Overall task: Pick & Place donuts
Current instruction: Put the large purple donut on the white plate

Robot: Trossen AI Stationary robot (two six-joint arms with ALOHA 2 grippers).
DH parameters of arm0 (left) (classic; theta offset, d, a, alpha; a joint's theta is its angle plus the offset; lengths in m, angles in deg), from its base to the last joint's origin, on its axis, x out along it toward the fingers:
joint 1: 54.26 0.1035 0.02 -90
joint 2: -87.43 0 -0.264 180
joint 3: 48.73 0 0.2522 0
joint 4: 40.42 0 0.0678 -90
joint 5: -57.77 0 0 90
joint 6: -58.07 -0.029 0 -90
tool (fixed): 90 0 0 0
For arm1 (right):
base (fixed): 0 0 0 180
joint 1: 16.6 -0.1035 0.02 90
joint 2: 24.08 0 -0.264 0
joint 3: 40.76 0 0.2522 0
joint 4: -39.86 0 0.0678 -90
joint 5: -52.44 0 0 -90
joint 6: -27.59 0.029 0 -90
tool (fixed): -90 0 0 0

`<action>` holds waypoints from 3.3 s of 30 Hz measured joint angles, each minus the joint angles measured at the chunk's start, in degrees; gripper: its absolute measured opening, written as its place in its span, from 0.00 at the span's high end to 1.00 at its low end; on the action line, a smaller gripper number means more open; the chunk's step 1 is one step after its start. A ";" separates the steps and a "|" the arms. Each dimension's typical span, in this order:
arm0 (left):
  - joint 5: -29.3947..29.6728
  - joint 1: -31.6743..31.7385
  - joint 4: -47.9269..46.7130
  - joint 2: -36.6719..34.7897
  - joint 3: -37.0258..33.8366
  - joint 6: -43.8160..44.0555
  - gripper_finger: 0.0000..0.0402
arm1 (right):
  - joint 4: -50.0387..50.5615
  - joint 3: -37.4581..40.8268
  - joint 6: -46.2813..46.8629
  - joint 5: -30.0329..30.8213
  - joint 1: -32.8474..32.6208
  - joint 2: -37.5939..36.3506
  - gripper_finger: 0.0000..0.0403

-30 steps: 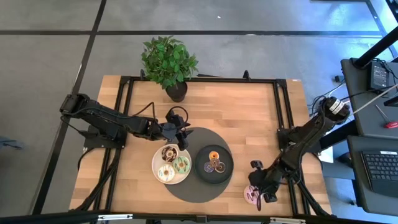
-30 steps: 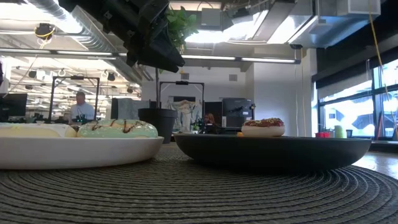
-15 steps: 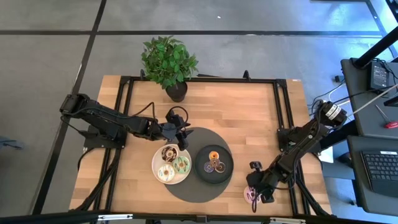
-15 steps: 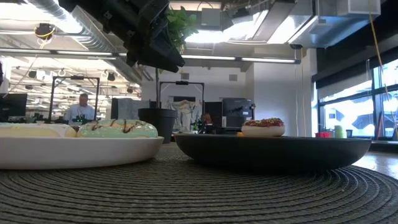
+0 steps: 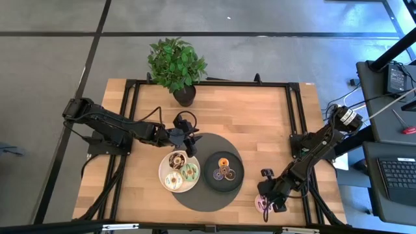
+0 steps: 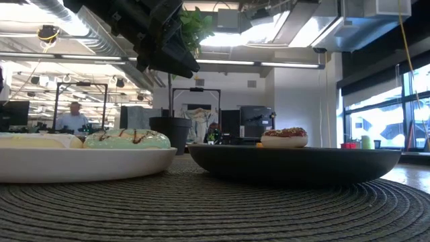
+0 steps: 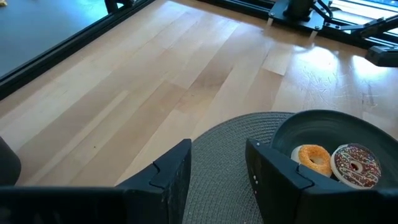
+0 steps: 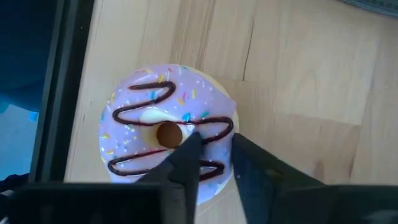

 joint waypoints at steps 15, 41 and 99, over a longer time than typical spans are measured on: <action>0.00 0.00 -0.04 0.00 0.00 -0.02 0.63 | 18.83 -9.28 2.91 -4.36 2.78 -1.20 0.98; 1.50 -9.39 -15.56 -6.65 0.02 11.64 0.63 | -3.97 -20.14 -43.73 9.46 35.29 2.75 0.99; 0.46 -5.51 -10.03 -5.44 0.04 5.05 0.52 | -26.47 -20.11 -49.42 12.40 42.27 8.83 0.99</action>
